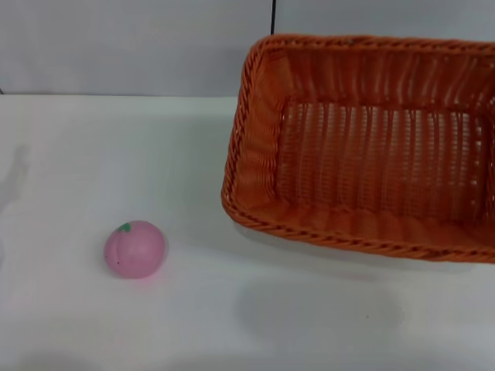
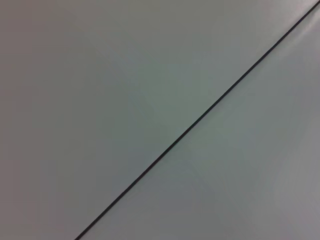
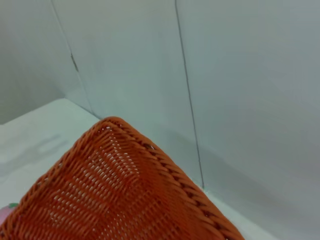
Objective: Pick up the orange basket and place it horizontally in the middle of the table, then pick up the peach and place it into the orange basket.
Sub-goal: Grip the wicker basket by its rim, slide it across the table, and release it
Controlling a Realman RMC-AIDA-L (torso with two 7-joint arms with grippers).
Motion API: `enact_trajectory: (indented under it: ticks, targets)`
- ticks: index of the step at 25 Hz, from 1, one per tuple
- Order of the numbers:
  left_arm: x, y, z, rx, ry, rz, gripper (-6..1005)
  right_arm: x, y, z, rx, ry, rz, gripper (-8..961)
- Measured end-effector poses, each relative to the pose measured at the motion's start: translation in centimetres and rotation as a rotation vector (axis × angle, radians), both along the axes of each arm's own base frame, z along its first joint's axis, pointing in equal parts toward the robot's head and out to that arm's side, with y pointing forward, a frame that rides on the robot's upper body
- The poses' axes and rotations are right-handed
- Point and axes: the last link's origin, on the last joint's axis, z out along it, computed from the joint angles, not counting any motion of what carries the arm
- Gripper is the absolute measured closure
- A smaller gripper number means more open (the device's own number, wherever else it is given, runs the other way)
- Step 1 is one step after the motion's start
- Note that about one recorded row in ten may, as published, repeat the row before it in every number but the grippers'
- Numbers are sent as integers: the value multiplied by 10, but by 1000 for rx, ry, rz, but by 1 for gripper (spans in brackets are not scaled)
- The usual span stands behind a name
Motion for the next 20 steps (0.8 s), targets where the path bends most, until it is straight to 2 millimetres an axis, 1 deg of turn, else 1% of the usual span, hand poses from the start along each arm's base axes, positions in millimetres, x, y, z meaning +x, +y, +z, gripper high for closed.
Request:
enact_trajectory:
  ticks: [2,5,7,11,12,13,17,20]
  targets:
    - [1,1,0,-1,-2,-2,169,-2,4,-1,14,-5,31,779]
    - [2,2,-2,-4,-6,-5,169,-6,15,-13,23,1,75,780]
    - [2,3,-2,-7,-7,-6,169,-7,25,-28,29,13,105,780]
    - [2,2,-3,-8,-10,-8,169,-7,42,-51,50,25,138,780]
    - [2,1,-3,-8,-12,-8,169,-6,48,-60,59,28,150,779]
    - [2,0,-3,-9,-14,-7,170,-6,48,-60,59,28,150,779]
    - [0,-2,-3,-11,-18,-3,170,-7,58,-77,78,47,190,779]
    - [0,-3,-3,-13,-18,-2,170,-8,60,-79,81,45,203,779]
